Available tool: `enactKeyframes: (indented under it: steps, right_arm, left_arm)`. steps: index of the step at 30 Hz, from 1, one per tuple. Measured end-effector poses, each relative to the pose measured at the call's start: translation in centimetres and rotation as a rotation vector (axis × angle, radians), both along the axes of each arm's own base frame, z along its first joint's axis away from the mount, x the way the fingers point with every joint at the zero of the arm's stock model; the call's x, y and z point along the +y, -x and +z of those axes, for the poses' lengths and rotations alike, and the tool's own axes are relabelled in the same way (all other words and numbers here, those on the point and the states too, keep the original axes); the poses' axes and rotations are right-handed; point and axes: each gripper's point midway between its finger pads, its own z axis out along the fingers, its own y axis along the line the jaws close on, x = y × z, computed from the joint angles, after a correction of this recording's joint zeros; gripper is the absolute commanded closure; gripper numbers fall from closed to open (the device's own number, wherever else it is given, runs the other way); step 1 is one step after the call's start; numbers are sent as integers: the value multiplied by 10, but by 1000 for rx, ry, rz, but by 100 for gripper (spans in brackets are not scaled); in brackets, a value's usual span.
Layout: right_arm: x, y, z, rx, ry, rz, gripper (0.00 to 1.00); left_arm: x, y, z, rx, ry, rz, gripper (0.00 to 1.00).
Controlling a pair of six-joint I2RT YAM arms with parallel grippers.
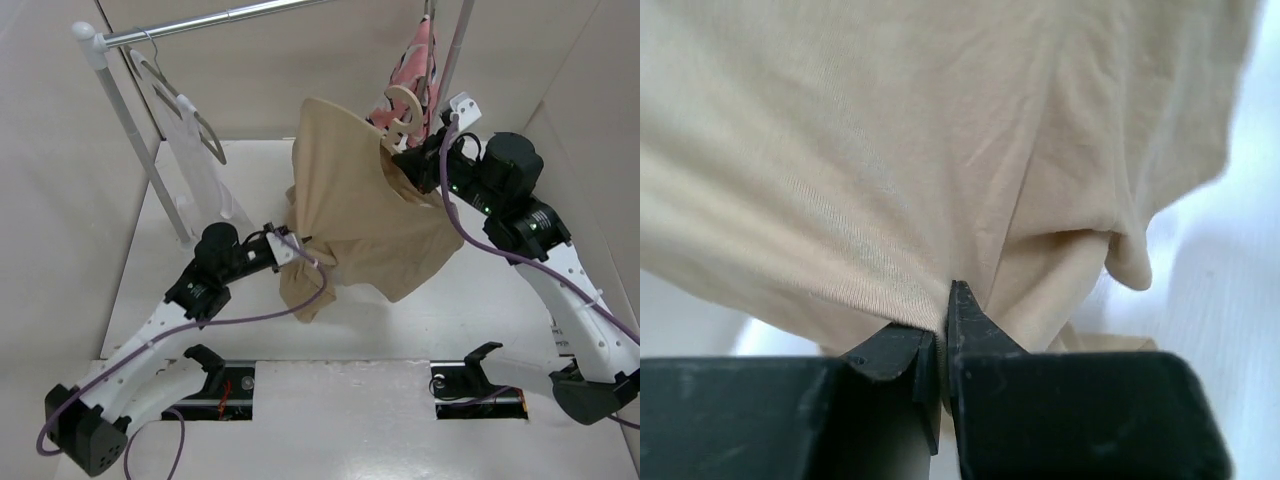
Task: Place the t-shirt on the hanger
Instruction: Place tshirt on hanger
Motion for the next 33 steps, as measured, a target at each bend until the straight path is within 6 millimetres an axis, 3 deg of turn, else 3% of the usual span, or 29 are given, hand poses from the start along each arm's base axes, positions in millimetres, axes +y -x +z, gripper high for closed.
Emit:
enactKeyframes:
  steps: [4,10,11,15,22,27,33]
  right_arm:
    - [-1,-2,4,-26,20,5,100]
    - [0,1,6,-46,31,26,100]
    - [-1,2,6,-51,29,27,100]
    - [-4,9,7,-63,27,27,100]
    - [-4,18,8,-80,31,40,100]
    - [-1,19,6,-81,38,50,100]
    - [1,21,3,-78,43,60,100]
  left_arm:
    - [6,22,2,-182,-99,-59,98]
    - [7,22,-8,-366,-279,-47,62]
    - [10,20,-8,-410,-310,-35,51]
    - [23,10,-5,-559,-412,20,36]
    - [36,-1,12,-778,-510,94,25]
    - [40,-11,0,-847,-579,132,24]
    - [38,-20,13,-888,-558,182,24]
